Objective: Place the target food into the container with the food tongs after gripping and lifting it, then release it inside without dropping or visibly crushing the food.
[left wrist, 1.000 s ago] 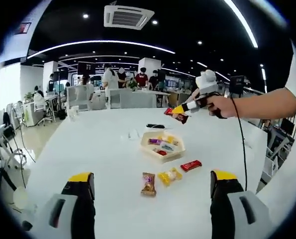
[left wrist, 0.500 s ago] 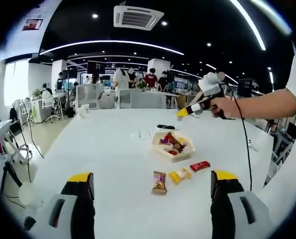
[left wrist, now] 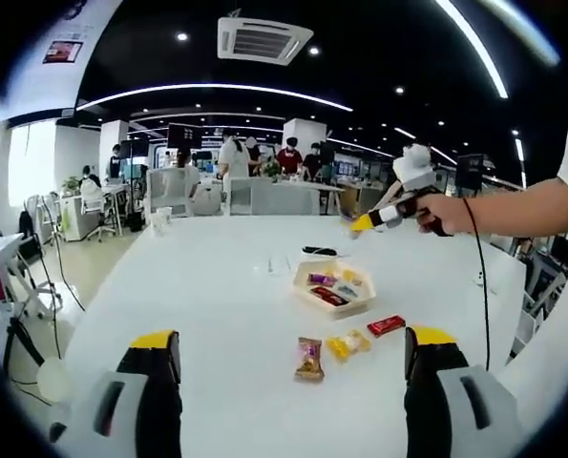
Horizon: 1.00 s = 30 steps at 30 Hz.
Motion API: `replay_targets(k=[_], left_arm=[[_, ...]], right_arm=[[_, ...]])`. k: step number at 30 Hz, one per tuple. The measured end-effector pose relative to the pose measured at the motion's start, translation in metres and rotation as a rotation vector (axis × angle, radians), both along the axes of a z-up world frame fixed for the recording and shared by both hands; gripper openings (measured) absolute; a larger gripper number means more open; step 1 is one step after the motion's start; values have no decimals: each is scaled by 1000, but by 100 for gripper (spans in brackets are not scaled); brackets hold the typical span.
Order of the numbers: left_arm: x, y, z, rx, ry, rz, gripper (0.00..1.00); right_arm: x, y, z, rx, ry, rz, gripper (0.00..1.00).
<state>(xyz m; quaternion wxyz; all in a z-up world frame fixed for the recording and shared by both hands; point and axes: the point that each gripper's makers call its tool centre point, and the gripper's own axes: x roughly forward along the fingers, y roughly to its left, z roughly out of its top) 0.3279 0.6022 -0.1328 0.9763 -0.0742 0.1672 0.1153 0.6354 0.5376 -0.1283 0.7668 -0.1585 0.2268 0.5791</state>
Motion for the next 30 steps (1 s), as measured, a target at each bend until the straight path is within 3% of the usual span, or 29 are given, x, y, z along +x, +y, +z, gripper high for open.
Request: replay_targets(k=[9, 11, 13, 16, 23, 30], left_arm=[[17, -11, 7, 20, -18, -70, 98], [20, -12, 7, 23, -25, -85, 98], [24, -18, 5, 28, -20, -114, 98], [27, -24, 5, 42, -15, -144, 97], [35, -34, 8, 37, -24, -184, 98], [53, -45, 4, 27, -10, -245, 98]], right_arm=[[-9, -28, 13, 32, 12, -36, 27], [-8, -37, 12, 19, -23, -36, 27], [-16, -47, 12, 19, -44, -36, 27], [-26, -61, 12, 25, -27, -38, 27], [-43, -87, 20, 102, -21, -99, 27], [-69, -116, 11, 103, 10, -131, 27]])
